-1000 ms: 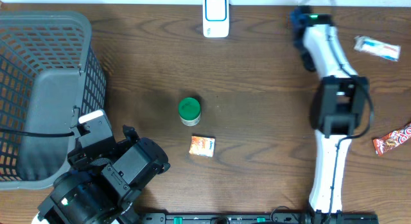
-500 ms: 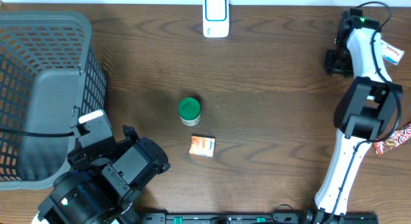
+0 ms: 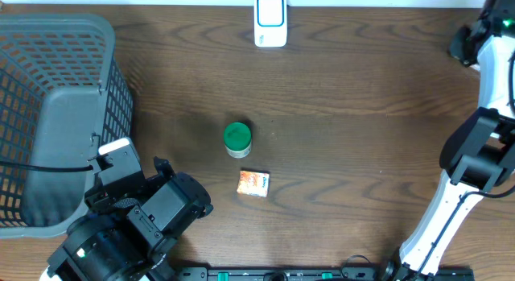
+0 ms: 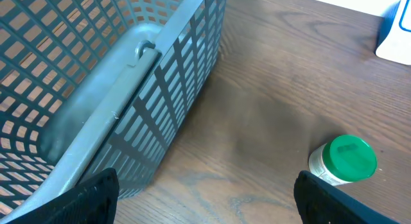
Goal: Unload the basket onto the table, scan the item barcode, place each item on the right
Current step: 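Move the Panadol box to the table's top-right corner and release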
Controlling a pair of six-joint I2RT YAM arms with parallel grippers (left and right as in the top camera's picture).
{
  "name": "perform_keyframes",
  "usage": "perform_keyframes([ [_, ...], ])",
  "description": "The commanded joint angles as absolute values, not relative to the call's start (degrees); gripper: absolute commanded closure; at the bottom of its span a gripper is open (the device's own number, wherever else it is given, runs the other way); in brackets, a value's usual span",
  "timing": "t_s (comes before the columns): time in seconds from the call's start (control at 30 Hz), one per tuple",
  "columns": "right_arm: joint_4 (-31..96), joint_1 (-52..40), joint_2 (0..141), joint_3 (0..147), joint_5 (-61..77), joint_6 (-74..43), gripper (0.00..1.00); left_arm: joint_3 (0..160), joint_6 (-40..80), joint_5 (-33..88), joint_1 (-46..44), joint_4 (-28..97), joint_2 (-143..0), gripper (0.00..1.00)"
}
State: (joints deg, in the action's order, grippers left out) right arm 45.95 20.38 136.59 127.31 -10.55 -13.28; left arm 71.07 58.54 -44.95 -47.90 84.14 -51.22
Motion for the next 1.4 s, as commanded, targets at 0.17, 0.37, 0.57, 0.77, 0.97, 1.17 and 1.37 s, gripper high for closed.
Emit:
perform_keyframes([
  [0.17,32.86,21.89,140.79,127.48,-13.23,-11.66,0.99,71.05,59.24,-45.47,-47.92,84.4,-51.22,0.15],
  [0.37,25.82,22.83,144.46,127.48,-14.98,-10.59,0.99,71.05,59.22,-45.47,-47.92,84.4,-51.22,0.15],
  [0.57,23.03,24.8,148.73,127.48,-14.94,-10.63,0.99,71.02,59.24,-45.47,-47.92,84.4,-51.22,0.15],
  [0.77,22.68,26.68,151.3,127.48,-15.16,-10.17,0.99,71.05,59.24,-45.47,-47.92,84.4,-51.22,0.15],
  [0.97,26.65,28.49,151.41,127.5,-15.11,-9.96,0.99,71.05,59.22,-45.47,-47.92,84.4,-51.22,0.15],
  [1.17,36.27,30.74,151.33,127.5,-12.56,-8.91,0.99,71.02,59.24,-45.47,-47.92,84.4,-51.22,0.15],
  [1.37,45.08,33.19,150.1,127.5,-10.7,-8.91,0.99,71.02,59.24,-45.47,-47.92,84.4,-51.22,0.15],
])
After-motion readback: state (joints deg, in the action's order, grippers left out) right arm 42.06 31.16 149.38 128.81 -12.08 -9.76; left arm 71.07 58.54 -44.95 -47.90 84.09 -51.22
